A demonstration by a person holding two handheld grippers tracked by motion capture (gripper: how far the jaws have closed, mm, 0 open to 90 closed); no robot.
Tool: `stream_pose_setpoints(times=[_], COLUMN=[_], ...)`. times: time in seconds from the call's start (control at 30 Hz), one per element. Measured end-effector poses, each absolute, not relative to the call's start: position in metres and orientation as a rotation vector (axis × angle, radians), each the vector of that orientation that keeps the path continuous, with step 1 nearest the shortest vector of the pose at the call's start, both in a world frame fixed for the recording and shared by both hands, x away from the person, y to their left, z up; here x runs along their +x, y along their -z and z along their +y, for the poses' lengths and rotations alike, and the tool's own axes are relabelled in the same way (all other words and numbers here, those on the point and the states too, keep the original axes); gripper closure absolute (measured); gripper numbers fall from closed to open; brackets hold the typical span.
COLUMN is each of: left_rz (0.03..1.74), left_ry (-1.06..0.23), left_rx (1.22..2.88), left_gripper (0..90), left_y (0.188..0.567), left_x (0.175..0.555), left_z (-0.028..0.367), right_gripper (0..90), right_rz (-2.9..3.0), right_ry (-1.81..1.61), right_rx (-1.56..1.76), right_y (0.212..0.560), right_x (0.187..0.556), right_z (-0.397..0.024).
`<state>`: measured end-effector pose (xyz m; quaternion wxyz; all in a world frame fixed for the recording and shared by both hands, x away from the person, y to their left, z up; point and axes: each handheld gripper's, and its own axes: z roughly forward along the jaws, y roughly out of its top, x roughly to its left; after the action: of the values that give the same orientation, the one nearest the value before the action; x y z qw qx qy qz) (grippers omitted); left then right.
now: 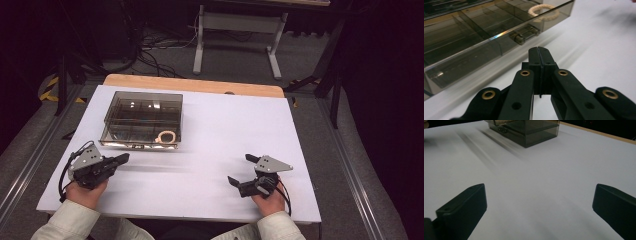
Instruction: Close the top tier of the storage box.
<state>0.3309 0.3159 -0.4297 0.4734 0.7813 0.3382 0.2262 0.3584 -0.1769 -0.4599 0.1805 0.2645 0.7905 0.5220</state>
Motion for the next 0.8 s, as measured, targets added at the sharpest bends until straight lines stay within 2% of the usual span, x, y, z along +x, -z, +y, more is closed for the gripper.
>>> stream_pose_setpoints(times=[0.8], left_rz=[0.904], left_ry=[-0.585], left_rx=[1.957], left_gripper=[89.8], left_y=[0.439], left_x=[0.358], left_z=[0.31], right_gripper=[0.0], right_rz=[2.242], right_ry=[-1.465], right_rx=[0.755], right_y=[0.461], right_x=[0.359], right_z=[-0.176])
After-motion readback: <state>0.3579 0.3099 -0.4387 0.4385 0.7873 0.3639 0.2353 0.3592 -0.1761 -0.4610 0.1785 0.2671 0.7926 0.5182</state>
